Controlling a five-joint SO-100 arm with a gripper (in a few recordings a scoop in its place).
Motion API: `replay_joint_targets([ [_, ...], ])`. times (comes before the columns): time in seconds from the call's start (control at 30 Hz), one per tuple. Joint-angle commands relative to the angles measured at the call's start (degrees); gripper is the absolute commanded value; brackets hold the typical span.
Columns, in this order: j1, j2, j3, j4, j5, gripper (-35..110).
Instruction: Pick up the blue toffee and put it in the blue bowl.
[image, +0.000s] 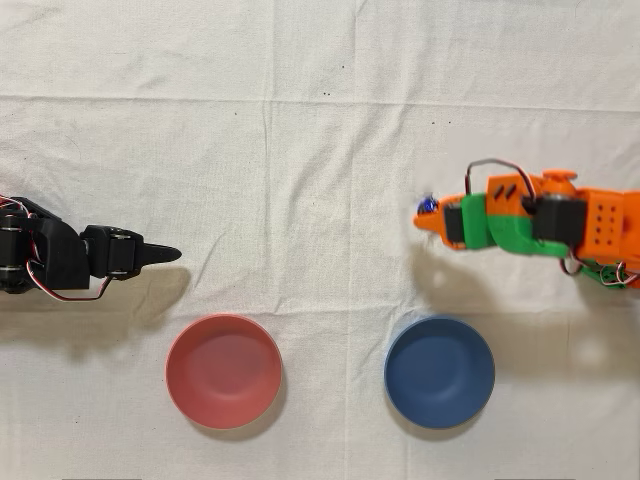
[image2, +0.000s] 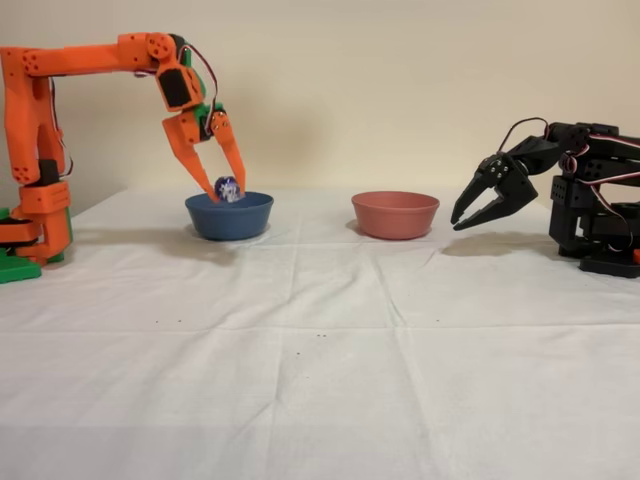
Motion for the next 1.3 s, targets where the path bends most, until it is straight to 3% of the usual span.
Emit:
replay_joint_targets([
  [0.0, -6.2, 7.0, -4.9, 2.2, 1.2, 17],
  [0.67, -34.0, -0.9, -14.2, 0.8, 3.7, 16],
  [1.27, -41.3, -10.8, -8.7, -5.6, 6.9, 17],
])
